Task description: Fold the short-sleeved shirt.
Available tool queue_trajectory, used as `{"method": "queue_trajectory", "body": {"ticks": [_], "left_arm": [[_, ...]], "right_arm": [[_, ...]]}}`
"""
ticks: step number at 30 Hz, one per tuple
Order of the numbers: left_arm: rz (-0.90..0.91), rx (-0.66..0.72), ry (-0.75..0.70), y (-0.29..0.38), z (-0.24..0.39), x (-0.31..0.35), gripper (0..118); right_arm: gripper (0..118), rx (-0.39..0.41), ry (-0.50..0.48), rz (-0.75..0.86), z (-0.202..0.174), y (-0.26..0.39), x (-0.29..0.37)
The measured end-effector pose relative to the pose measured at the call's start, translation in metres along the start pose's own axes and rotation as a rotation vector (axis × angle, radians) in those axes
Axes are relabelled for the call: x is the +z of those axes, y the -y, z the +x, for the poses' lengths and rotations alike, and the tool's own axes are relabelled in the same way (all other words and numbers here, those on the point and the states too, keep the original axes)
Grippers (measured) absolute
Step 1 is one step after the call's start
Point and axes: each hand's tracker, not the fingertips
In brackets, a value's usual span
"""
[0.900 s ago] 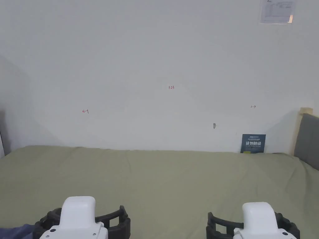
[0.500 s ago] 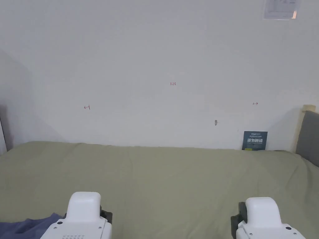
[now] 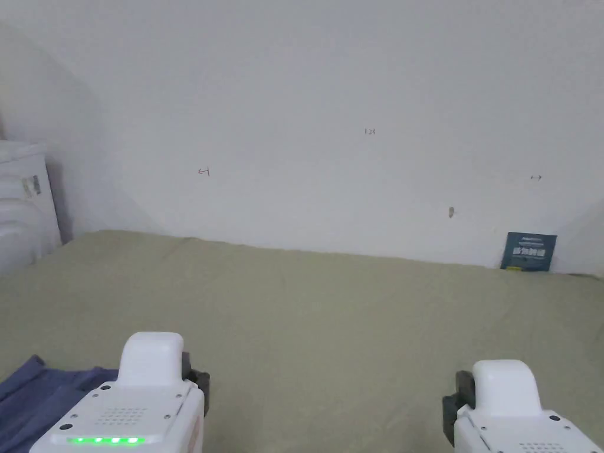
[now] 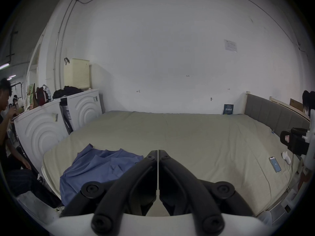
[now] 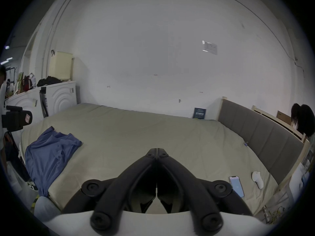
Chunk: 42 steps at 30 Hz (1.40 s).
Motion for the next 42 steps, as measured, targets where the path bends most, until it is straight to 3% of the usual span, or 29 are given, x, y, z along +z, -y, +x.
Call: {"method": "queue_trajectory", "body": {"ticks": [5, 11, 15, 20, 30, 34, 42], "left_arm": [[-0.010, 0.033, -0.173, 0.002, -0.058, 0.014, 0], [-0.021, 0.080, -0.386, 0.007, -0.131, 0.053, 0], [-0.044, 0.118, -0.470, 0.012, -0.163, 0.072, 0], [-0.064, 0.113, -0.506, 0.019, -0.176, 0.074, 0], [-0.121, 0.112, -0.405, 0.021, -0.175, 0.035, 0], [-0.174, 0.136, -0.330, 0.024, -0.172, 0.001, 0], [-0.410, 0.188, -0.184, 0.065, -0.158, -0.114, 0]], "right_arm": [[0, -0.042, -0.192, 0.012, -0.057, -0.009, -0.015], [0, -0.006, -0.399, 0.018, -0.134, -0.016, -0.030], [0, 0.002, -0.481, 0.016, -0.166, -0.020, -0.031], [0, 0.012, -0.510, -0.001, -0.177, -0.019, -0.035], [0, 0.019, -0.454, -0.053, -0.155, -0.014, -0.059], [0, -0.001, -0.439, -0.084, -0.149, -0.008, -0.067], [0, 0.034, -0.420, -0.181, -0.142, 0.030, -0.082]]}}
